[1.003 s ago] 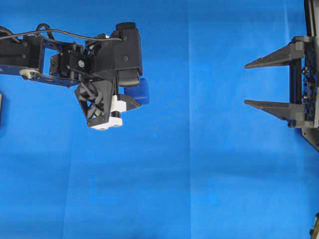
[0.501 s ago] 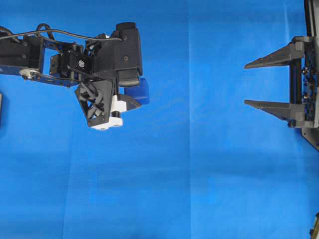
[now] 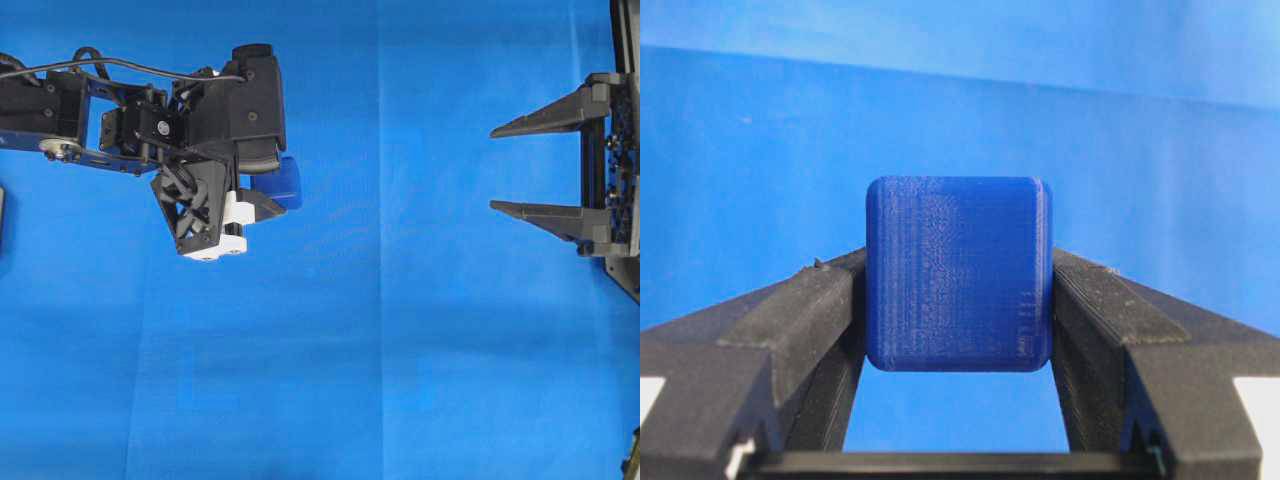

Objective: Handover the blue block to the right arm after grasping it with the left arm, then place it in the designated position.
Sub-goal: 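Lift the blue cube with the left gripper and rotate it upright, then hold the cube raised in the left gripper while the right gripper opens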

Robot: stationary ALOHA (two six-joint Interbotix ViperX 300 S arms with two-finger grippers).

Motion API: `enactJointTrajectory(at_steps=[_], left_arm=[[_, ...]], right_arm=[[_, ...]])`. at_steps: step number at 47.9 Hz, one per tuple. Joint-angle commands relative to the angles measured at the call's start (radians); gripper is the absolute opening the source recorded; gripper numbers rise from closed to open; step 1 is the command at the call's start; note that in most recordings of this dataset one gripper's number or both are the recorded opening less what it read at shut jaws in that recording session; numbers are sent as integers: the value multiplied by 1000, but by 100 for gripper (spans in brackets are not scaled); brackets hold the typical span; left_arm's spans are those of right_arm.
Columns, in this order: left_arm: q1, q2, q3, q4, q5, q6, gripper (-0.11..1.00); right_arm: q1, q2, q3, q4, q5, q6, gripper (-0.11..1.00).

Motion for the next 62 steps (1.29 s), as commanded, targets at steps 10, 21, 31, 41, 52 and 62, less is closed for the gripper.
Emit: enactJointTrajectory(at_steps=[10, 21, 31, 41, 52, 62], left_arm=[[-3, -84, 60, 2, -181, 9, 46], [-5, -176, 207, 2, -485, 12, 46], [-5, -241, 337, 2, -704, 12, 46], [-5, -273, 417, 2, -857, 14, 46], [-5, -273, 423, 2, -871, 12, 46], [-6, -275, 425, 2, -871, 11, 46]], right_arm=[[-2, 5, -21, 3, -5, 2, 97], [-3, 6, -21, -2, -9, 0, 97], [-3, 12, -20, -2, -9, -2, 97], [-2, 15, -20, -2, -14, -2, 97], [-2, 17, -23, -2, -17, -2, 97], [-3, 15, -23, -2, -17, -3, 97]])
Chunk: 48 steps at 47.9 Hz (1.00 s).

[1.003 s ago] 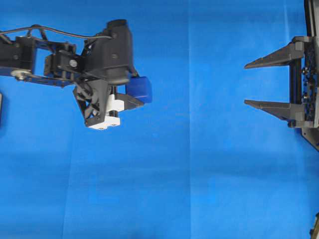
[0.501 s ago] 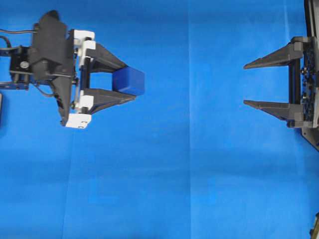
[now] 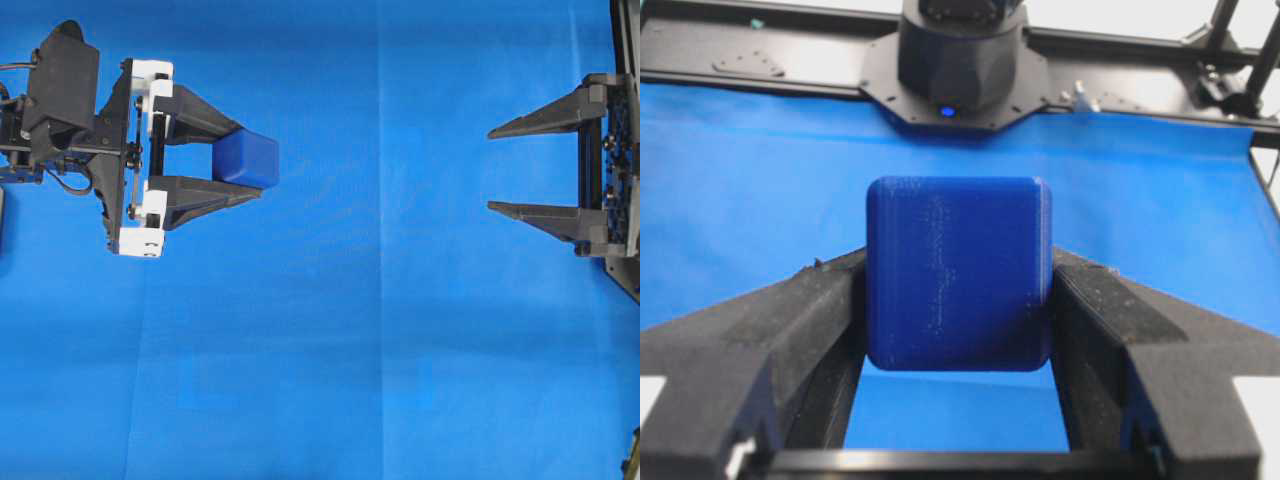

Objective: Handover the blue block to the right arm after grasping it with the left arm, then place it in the designated position.
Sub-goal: 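Hold the cube raised in the left gripper while the right gripper opens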

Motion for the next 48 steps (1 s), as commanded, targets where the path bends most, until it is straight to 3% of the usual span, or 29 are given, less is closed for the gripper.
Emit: enactJointTrajectory(at_steps=[1, 12, 18, 26, 48], left_arm=[[-2, -14, -12, 3, -11, 0, 46], [-2, -12, -14, 3, -12, 0, 46], [-2, -12, -15, 3, -12, 0, 46], [-2, -14, -12, 3, -14, 0, 46], [-2, -15, -12, 2, -17, -5, 46]], right_arm=[[0, 3, -21, -2, -11, -3, 97], [-2, 5, -34, -15, -11, -12, 97], [-2, 5, -60, -83, -6, -48, 97], [-2, 2, -89, -181, 9, -138, 96], [-2, 6, -109, -359, 25, -396, 96]])
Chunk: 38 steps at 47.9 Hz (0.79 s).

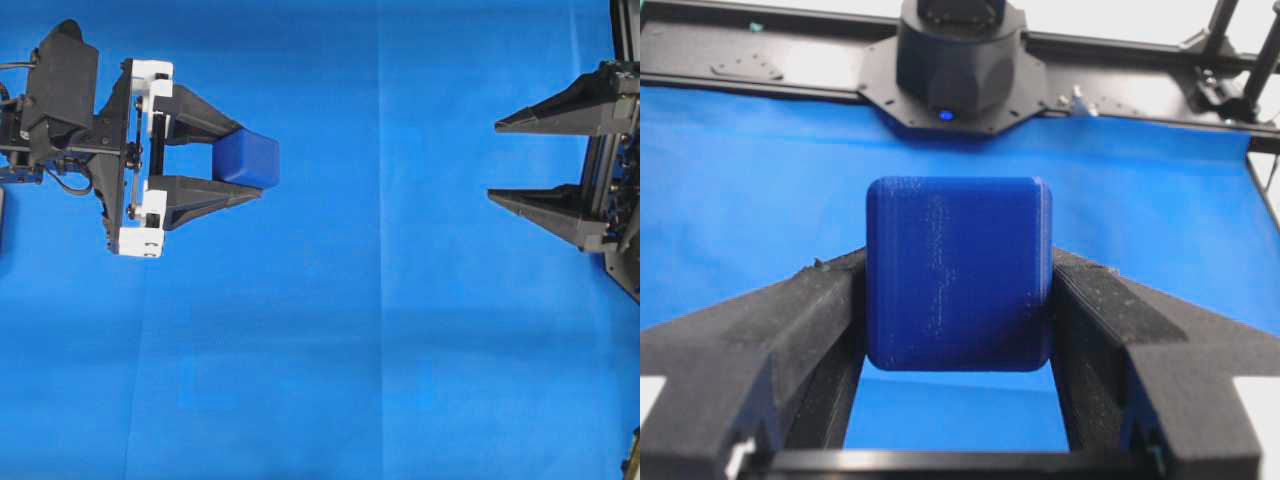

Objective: Handover the blue block to the right arm after grasping it with the left arm, then place it in the designated position.
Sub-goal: 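Hold the cube raised in the left gripper while the right gripper opens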

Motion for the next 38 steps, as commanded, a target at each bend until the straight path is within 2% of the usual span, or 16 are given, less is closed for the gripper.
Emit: enactJointTrajectory(at_steps=[1, 16, 32, 38], left_arm=[[-2, -15, -12, 2, -12, -2, 46], [-2, -15, -12, 2, -12, -2, 46], [-2, -15, -14, 2, -12, -2, 46], [-2, -15, -15, 2, -12, -2, 46]], right_arm=[[-2, 6, -28, -31, -9, -32, 96], [-2, 14, -29, -110, -11, -143, 96], [0, 21, -34, -130, -23, -204, 96], [-2, 21, -34, -161, -28, -227, 96]])
